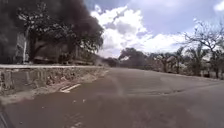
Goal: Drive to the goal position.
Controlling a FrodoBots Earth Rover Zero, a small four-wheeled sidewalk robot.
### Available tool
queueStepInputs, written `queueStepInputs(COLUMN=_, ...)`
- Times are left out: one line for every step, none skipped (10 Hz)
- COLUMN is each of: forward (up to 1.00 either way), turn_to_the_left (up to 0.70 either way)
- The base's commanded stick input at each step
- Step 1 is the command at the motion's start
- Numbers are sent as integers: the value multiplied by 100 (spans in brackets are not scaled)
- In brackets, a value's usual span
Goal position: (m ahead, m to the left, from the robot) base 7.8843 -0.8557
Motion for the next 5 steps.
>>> queueStepInputs(forward=70, turn_to_the_left=0)
queueStepInputs(forward=70, turn_to_the_left=0)
queueStepInputs(forward=70, turn_to_the_left=0)
queueStepInputs(forward=70, turn_to_the_left=0)
queueStepInputs(forward=70, turn_to_the_left=0)
